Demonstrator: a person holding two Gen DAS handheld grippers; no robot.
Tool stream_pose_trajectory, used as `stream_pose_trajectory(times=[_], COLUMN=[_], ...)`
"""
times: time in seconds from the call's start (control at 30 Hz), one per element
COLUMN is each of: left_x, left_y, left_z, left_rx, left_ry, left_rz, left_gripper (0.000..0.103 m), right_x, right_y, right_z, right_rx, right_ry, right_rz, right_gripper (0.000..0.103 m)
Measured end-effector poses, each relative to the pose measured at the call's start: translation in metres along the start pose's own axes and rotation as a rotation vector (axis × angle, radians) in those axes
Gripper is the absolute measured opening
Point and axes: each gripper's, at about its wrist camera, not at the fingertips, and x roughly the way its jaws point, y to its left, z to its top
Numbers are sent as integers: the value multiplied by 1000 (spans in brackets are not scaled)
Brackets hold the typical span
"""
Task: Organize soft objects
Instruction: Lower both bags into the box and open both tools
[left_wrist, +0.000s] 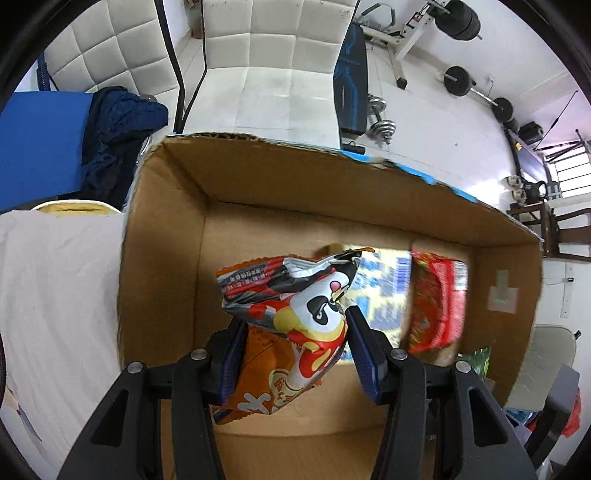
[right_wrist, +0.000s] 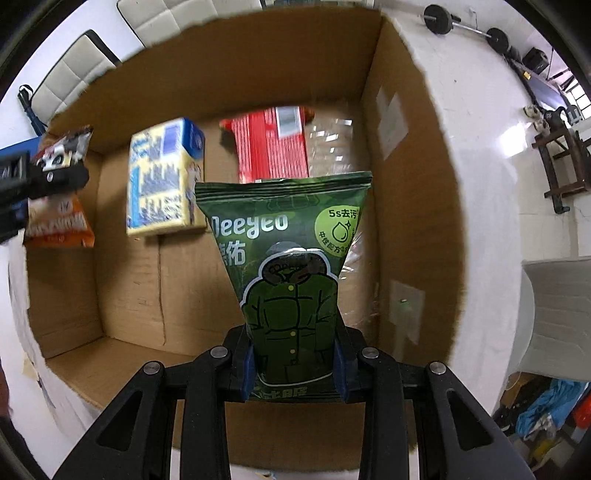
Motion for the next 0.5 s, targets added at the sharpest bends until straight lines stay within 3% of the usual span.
stream_pose_trajectory(times=[0.27, 0.5], left_x=[15, 10], left_y=[-2, 6], left_z=[8, 10], left_rx=[27, -27], left_ry=[33, 35], left_rz=[31, 42], left_gripper=[51, 56], right_x=[24, 30], right_y=[6, 8], right_z=[-1, -1], right_rx=[-10, -5], right_ry=[13, 36], right_rz=[-15, -21], right_gripper=[35, 39])
